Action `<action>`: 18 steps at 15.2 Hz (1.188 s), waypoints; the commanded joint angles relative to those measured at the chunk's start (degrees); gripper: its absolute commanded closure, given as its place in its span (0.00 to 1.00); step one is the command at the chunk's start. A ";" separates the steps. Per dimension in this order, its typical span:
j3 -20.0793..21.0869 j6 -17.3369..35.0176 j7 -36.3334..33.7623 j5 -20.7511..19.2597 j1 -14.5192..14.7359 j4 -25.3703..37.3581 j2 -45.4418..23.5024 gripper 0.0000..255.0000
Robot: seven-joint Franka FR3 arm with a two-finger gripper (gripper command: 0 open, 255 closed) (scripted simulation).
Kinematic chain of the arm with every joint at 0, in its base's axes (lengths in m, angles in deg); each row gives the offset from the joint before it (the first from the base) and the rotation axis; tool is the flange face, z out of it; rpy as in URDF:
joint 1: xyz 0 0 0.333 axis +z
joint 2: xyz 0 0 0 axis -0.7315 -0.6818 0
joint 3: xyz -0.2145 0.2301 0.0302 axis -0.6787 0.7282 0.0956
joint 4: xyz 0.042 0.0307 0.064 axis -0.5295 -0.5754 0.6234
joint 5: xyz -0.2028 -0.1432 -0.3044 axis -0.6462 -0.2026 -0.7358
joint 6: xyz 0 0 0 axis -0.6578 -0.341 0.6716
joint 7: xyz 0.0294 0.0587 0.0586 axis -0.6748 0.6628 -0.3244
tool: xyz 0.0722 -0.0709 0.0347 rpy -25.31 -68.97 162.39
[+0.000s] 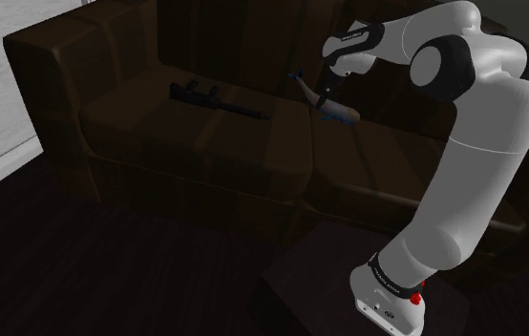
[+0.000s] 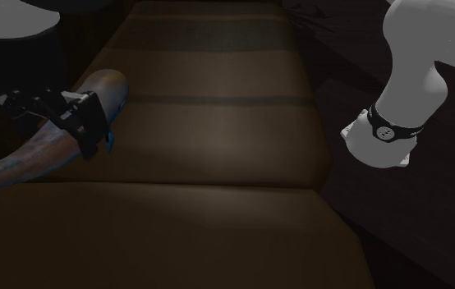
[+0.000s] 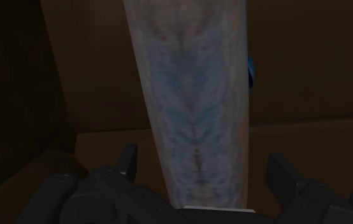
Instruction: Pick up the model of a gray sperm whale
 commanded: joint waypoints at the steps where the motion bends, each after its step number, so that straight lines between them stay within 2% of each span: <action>1: 0.05 0.25 0.07 0.11 -0.03 -0.10 -0.15 0.00; 2: 0.05 0.30 0.04 0.09 0.00 -0.18 -0.11 1.00; 11: 0.05 0.25 0.07 0.11 -0.03 -0.10 -0.15 1.00; 18: -0.52 -4.44 -1.01 -1.28 0.20 3.20 1.48 1.00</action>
